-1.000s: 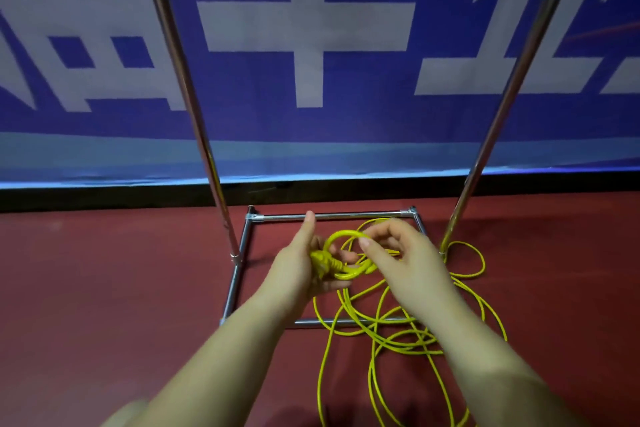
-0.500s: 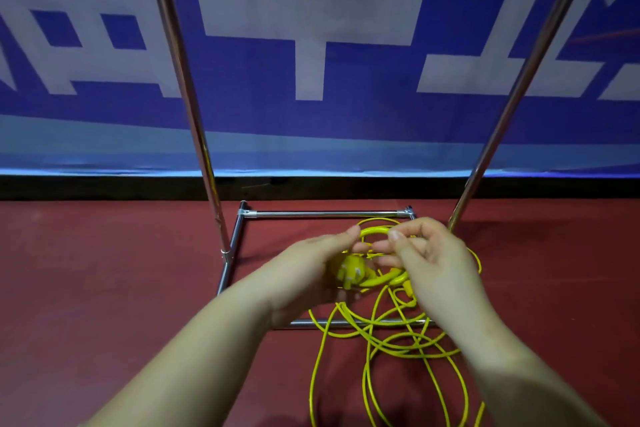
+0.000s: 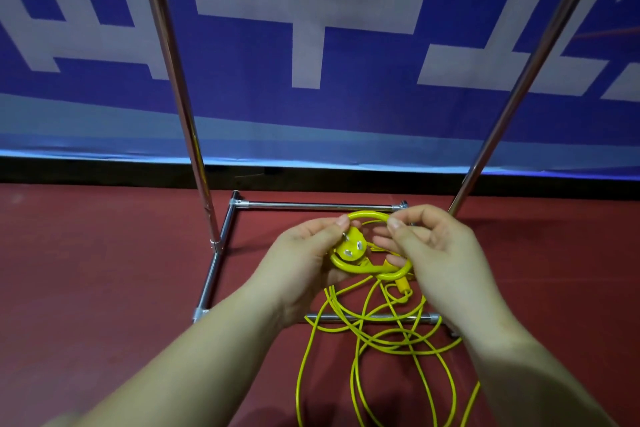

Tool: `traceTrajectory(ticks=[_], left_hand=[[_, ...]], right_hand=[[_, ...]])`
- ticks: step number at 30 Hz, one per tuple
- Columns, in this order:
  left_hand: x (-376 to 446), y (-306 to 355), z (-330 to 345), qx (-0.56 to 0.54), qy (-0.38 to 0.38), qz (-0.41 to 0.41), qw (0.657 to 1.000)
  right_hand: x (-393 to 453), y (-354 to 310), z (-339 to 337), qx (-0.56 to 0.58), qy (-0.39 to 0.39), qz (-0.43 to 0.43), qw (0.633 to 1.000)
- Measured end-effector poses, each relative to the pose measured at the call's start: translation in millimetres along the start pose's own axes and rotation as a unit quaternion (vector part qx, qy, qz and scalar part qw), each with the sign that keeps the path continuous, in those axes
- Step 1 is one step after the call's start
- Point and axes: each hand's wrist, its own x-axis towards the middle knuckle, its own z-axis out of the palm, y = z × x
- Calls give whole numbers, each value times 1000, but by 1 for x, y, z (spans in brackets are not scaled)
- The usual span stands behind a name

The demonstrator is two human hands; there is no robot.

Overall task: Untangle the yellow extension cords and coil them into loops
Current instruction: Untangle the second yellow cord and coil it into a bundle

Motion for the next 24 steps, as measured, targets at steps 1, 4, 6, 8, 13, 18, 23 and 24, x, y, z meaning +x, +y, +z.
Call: traceTrajectory(ticks=[1, 4, 6, 8, 13, 18, 23, 24], left_hand=[[0, 0, 1, 26, 11, 18, 999], [3, -2, 2, 93, 41, 75, 992], [5, -1, 5, 69, 31, 66, 995], [5, -1, 10, 2, -5, 12, 1000], [0, 2, 9, 16, -72, 21, 997], [-1, 2, 11, 109, -19, 74, 991], [0, 3, 12, 71, 26, 1, 997], [0, 3, 12, 61, 15, -26, 998]], right_hand=[[1, 0, 0, 16, 2, 11, 1000], [2, 1, 2, 45, -2, 49, 998], [3, 3, 5, 59, -3, 66, 996], [4, 4, 6, 80, 3, 74, 994], [5, 3, 5, 125, 17, 95, 987], [3, 4, 13, 171, 17, 85, 981], [3, 2, 12, 140, 14, 38, 989], [3, 1, 11, 148, 19, 37, 988]])
